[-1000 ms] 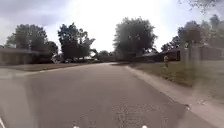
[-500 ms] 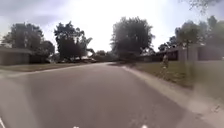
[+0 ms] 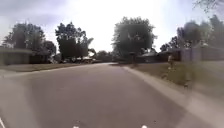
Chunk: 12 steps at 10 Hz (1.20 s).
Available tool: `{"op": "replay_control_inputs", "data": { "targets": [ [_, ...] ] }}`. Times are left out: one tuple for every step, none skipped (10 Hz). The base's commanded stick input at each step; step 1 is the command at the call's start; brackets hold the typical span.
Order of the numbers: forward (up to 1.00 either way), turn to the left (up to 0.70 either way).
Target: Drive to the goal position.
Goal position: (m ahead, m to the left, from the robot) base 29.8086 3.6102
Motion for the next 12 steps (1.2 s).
{"op": "replay_control_inputs", "data": {
  "targets": [
    [0.69, 0.03],
    [0.69, 0.03],
    [0.69, 0.03],
    [0.69, 0.03],
    [0.69, 0.03],
    [0.69, 0.03],
    [0.69, 0.03],
    [0.69, 0.03],
    [0.69, -0.23],
    [0.69, 0.0],
    [0.69, 0.03],
    [0.69, 0.02]
  ]
}}
